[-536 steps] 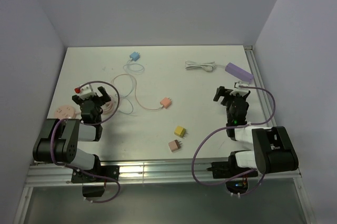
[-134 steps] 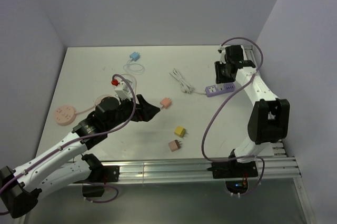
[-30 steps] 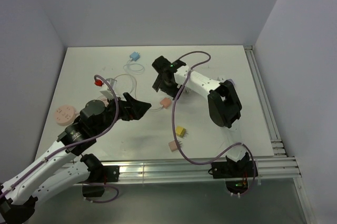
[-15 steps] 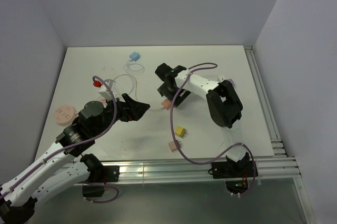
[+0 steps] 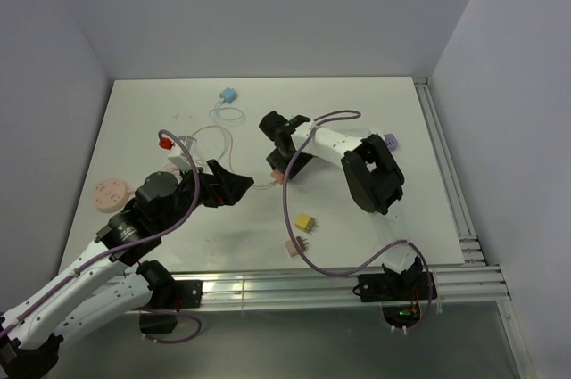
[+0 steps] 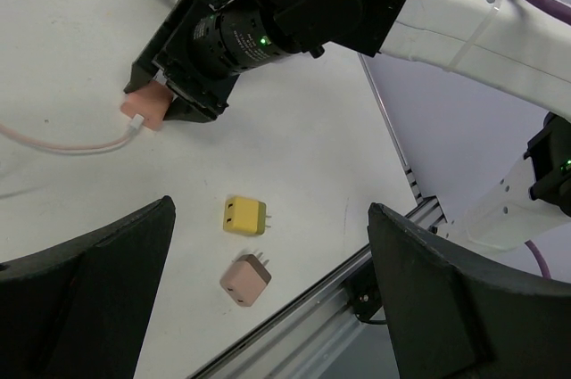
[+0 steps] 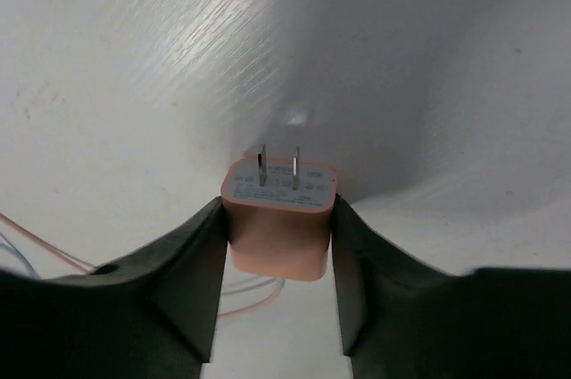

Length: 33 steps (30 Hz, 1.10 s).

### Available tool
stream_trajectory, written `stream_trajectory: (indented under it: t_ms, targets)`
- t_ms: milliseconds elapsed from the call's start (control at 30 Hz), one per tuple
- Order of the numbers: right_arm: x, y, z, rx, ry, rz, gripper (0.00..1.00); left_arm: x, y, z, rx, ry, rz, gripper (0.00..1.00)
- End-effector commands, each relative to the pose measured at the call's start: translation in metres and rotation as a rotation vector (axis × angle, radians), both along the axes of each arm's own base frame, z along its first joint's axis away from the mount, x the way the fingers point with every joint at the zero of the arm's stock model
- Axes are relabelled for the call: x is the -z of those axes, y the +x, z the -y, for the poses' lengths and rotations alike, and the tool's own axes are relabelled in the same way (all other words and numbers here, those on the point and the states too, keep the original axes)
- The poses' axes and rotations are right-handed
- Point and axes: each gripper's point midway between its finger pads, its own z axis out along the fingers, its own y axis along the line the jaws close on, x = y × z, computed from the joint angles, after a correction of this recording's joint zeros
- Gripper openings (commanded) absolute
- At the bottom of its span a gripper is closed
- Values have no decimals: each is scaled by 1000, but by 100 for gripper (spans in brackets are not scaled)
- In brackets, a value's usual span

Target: Insert the plug

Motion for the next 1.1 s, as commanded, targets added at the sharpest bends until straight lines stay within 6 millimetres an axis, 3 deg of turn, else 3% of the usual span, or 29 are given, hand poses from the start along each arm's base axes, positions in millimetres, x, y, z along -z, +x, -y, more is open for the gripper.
stream_trajectory:
  t_ms: [0,33,67,100,233,267,333,367,433,467,533,567,633,667,700,733,800,900,933,967,1067]
  targets:
    - [-5,8,-11,-3,8,30,49,-4,1,-3,-13,-16,17,95]
    - [-6,9,-13,-12,10,34,35,-5,0,-4,-13,-17,19,95]
    - [-12,14,-18,-36,20,48,5,-5,0,-4,-16,-17,19,95]
    - [-15,15,-18,-45,18,47,0,-6,0,-5,-19,-17,20,95]
    - [-59,40,-16,-75,-22,178,0,-8,-1,-8,-28,-18,26,95]
    - [-89,54,-10,-73,-53,270,0,-9,-1,-9,-29,-17,27,95]
    - [-125,66,2,-70,-96,370,0,-10,-1,-12,-39,-16,30,95]
    - [-164,73,11,-52,-106,459,0,-11,-1,-13,-42,-19,33,95]
    - [-210,85,32,-23,-181,599,0,-12,-2,-14,-45,-20,37,95]
    - [-249,86,45,-51,-208,677,0,-12,-2,-15,-47,-17,35,95]
    - [-299,94,70,-25,-290,812,0,-13,-2,-15,-50,-21,38,95]
    - [-337,89,85,-36,-336,881,0,-12,-2,-15,-51,-20,37,95]
    - [-382,85,104,3,-388,980,0,-14,-2,-15,-48,-25,41,95]
    - [-410,73,119,-30,-438,1025,0,-13,-2,-15,-51,-23,40,95]
    - [-438,72,120,0,-400,1121,0,-13,-2,-15,-52,-25,39,95]
    - [-434,71,112,-142,-445,1137,0,-13,-1,-14,-50,-25,39,95]
    - [-509,49,119,-116,-346,1401,0,-12,0,-13,-51,-25,35,95]
    - [-572,27,115,-204,-324,1616,0,-9,1,-12,-53,-21,27,95]
    - [-606,14,121,-201,-325,1690,0,-8,2,-12,-55,-19,24,95]
    - [-616,15,108,-252,-317,1728,0,-7,2,-12,-56,-16,21,95]
    - [-662,-1,96,-299,-339,1891,0,-6,2,-13,-65,-19,18,95]
